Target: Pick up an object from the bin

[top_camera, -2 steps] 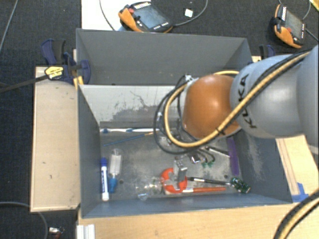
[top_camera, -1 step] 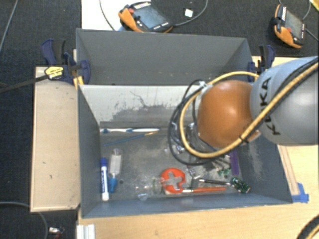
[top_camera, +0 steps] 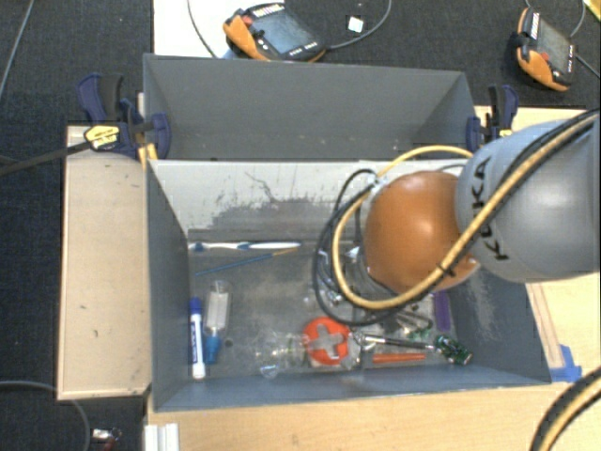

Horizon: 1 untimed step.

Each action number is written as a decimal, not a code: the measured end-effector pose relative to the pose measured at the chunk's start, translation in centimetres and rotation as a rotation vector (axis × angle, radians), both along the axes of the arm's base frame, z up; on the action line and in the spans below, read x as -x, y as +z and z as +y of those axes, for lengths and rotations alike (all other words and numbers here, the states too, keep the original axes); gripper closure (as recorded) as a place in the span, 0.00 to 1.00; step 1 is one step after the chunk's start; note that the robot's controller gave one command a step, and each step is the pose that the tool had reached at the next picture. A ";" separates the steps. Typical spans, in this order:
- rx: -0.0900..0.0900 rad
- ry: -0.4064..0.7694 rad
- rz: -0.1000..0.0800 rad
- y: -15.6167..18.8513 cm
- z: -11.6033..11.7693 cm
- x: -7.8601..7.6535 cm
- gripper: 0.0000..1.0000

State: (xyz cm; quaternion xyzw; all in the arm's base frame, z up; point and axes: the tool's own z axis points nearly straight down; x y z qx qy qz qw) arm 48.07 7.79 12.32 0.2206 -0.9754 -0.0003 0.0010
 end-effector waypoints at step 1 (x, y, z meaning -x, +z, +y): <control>-0.005 -0.177 -0.017 -5.2 0.1 -0.2 0.00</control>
Offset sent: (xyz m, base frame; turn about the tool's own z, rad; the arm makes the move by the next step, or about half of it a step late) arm -0.0011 0.0082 -0.0532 0.1114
